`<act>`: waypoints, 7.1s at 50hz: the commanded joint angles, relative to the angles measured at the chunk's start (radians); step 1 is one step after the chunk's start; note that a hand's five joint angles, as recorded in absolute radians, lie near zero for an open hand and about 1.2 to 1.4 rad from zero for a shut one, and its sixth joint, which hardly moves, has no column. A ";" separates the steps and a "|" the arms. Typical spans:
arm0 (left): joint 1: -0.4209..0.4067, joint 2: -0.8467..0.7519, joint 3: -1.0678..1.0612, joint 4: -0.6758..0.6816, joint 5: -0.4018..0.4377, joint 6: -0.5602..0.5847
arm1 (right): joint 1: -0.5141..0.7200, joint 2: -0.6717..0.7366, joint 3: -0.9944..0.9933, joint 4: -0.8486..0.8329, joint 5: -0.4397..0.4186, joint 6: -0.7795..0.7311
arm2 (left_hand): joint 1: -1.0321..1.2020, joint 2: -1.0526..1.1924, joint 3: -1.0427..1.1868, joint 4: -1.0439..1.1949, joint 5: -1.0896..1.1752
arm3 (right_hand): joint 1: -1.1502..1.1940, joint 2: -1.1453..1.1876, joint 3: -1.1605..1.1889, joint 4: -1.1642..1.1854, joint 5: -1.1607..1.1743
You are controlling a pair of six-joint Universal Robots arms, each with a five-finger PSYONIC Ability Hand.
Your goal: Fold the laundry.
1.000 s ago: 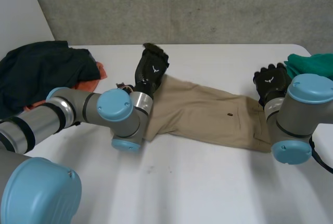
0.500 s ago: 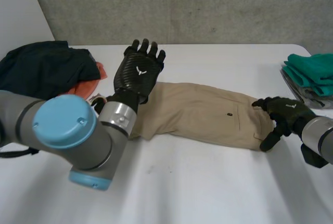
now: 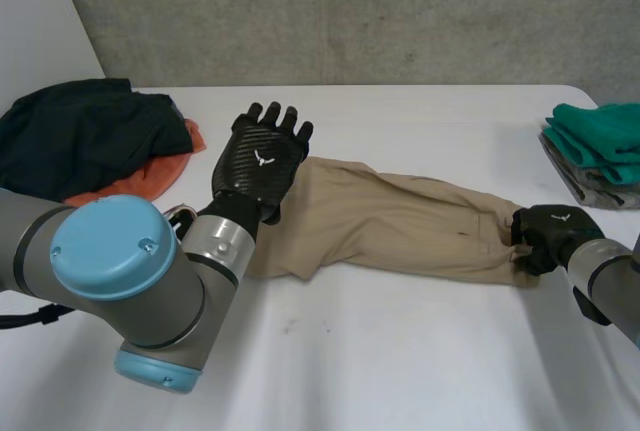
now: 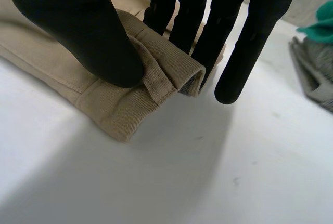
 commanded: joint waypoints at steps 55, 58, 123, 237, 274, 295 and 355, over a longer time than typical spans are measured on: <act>-0.046 -0.129 0.362 -0.244 0.034 -0.131 | 0.390 -0.079 -0.315 0.079 0.044 0.138 | -0.020 -0.027 -0.034 -0.028 -0.047 | -0.868 -0.998 -0.999 -1.023 -0.953; -0.075 -0.199 0.445 -0.332 0.066 -0.188 | 0.380 -0.021 -0.329 0.104 0.043 0.156 | -0.020 -0.027 -0.034 -0.028 -0.047 | -0.868 -0.998 -0.999 -1.023 -0.953; 0.006 0.106 0.370 -0.633 0.560 -0.346 | 0.568 0.025 0.165 -0.519 0.122 -0.167 | -0.007 -0.014 -0.022 -0.015 -0.035 | -0.868 -0.998 -0.999 -1.023 -0.953; 0.046 0.132 0.356 -0.619 0.517 -0.372 | -0.592 0.434 -0.558 -0.748 -0.665 0.419 | -0.001 -0.009 -0.016 -0.009 -0.029 | -0.868 -0.998 -0.999 -1.023 -0.953; 0.535 0.126 0.421 -0.404 0.235 -0.150 | -0.066 -0.364 -0.064 -0.328 -0.448 0.063 | -0.016 -0.023 -0.031 -0.024 -0.044 | -0.868 -0.998 -0.999 -1.023 -0.953; 0.759 -0.552 0.819 -0.449 0.345 0.275 | 0.176 -0.226 0.173 -0.187 -0.325 -0.152 | 0.191 0.184 0.177 0.183 0.164 | -0.868 -0.998 -0.999 -1.023 -0.953; 0.569 -0.186 0.452 -0.138 0.238 0.162 | 0.161 -0.235 0.183 -0.196 -0.315 -0.138 | 1.202 1.195 1.187 1.194 1.174 | -0.868 -0.998 -0.999 -1.023 -0.953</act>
